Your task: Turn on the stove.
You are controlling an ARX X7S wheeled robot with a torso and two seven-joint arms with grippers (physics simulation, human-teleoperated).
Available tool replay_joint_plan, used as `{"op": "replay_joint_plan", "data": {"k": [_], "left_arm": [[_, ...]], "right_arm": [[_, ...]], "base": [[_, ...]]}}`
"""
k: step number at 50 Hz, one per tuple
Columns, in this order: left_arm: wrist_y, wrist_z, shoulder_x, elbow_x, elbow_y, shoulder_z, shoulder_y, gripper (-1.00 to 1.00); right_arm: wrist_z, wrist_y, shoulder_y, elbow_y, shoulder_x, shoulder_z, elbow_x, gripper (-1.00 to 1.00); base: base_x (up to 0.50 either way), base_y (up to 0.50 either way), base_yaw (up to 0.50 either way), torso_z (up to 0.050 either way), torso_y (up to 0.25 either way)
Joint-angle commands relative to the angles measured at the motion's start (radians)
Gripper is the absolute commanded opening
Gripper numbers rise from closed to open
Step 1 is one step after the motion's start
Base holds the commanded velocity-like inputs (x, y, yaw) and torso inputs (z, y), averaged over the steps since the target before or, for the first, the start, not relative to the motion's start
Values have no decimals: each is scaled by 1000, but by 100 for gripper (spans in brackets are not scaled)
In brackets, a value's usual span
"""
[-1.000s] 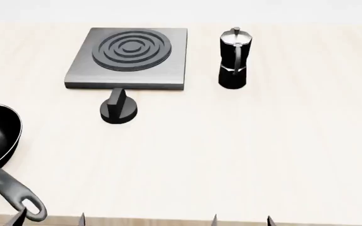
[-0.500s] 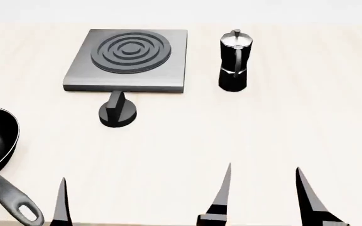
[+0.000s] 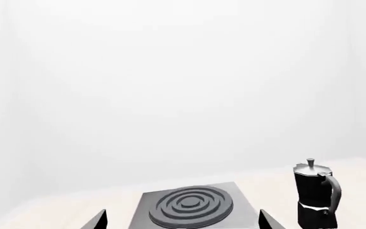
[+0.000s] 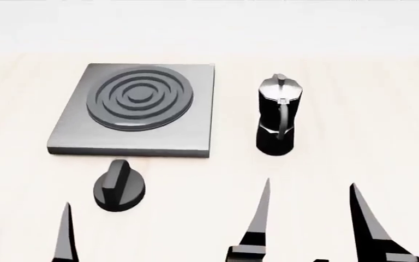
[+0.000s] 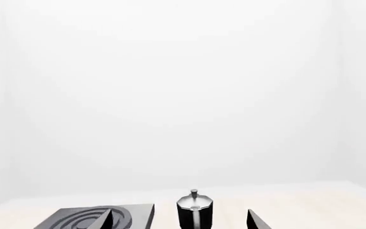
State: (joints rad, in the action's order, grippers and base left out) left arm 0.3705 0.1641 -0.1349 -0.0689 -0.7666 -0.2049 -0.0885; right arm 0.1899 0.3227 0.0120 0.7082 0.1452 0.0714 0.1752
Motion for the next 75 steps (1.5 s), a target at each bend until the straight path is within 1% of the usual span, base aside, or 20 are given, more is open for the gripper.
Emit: {"op": "replay_joint_plan", "data": {"k": [1, 11, 12, 13, 19, 35, 36, 37, 38, 42, 60, 64, 65, 66, 67, 69, 71, 72, 73, 75], "left_arm": [[-14, -26, 8, 22, -29, 15, -14, 100], [3, -18, 3, 48, -50, 14, -14, 100], [-3, -20, 1, 52, -53, 13, -15, 100], [30, -19, -2, 46, -60, 8, -9, 100], [39, -14, -7, 56, -66, 4, -8, 100], [35, -1, -27, 55, -64, -15, -8, 100], [39, -3, -30, 55, -63, -19, -6, 100], [123, -8, -29, 51, -112, -24, 27, 100], [154, -10, -27, 53, -131, -24, 39, 100], [186, -6, -35, 42, -137, -37, 50, 100], [192, 15, -48, 64, -136, -41, 51, 100], [224, -18, -53, 106, -143, -57, 57, 100], [216, -40, -61, 119, -144, -71, 60, 100], [195, -39, -53, 133, -141, -59, 56, 100], [219, -34, -35, 164, -152, -29, 65, 100], [237, -47, -24, 200, -145, -16, 87, 100], [277, -36, -54, 134, -100, -78, 119, 100], [258, -33, -54, 127, -91, -86, 125, 100], [267, -44, -34, 172, -81, -58, 130, 100], [260, -50, -27, 179, -33, -56, 163, 100]], "right_arm": [[-3, 16, 5, 27, -9, -22, -5, 100], [14, 25, 3, 25, 0, -20, 3, 100], [13, 14, 6, 28, 1, -21, 5, 100], [14, 14, 6, 27, 2, -20, 5, 100], [18, 10, 7, 26, 8, -14, 10, 100], [31, 3, 5, 23, 21, 1, 16, 100], [31, 2, 5, 22, 21, 2, 17, 100], [32, 3, 5, 23, 22, 4, 17, 100], [33, 2, 5, 22, 23, 4, 17, 100], [33, -6, 5, 19, 27, 9, 18, 100], [47, -4, 4, 29, 44, 13, 32, 100], [50, -4, 3, 29, 47, 14, 33, 100], [52, 0, 2, 34, 47, 14, 35, 100], [53, 1, 2, 34, 47, 15, 36, 100], [53, -1, 2, 32, 48, 16, 35, 100], [56, -1, 4, 36, 50, 14, 37, 100], [58, -3, 6, 35, 51, 14, 37, 100], [59, -2, 6, 36, 52, 15, 38, 100], [59, -3, 6, 35, 53, 16, 38, 100], [59, -2, 4, 33, 55, 17, 39, 100]], "base": [[500, 0, 0, 0, 0], [482, 0, 0, 0, 0], [0, 0, 0, 43, 0], [0, 0, 0, 43, 0], [0, 0, 0, 50, 0], [0, 0, 0, 50, -12], [0, 0, 0, 50, -102], [0, 0, 0, 48, -139], [0, 0, 0, 45, -162], [0, 0, 0, 38, -198], [0, 0, 0, 31, -228], [0, 0, 0, 29, -184], [0, 0, 0, 0, 0], [0, 0, 0, 0, 0], [0, 0, 0, 0, 0], [0, 0, 0, 0, 0], [0, 0, 0, 0, 0], [0, 0, 0, 0, 0], [0, 0, 0, 0, 0], [0, 0, 0, 0, 0]]}}
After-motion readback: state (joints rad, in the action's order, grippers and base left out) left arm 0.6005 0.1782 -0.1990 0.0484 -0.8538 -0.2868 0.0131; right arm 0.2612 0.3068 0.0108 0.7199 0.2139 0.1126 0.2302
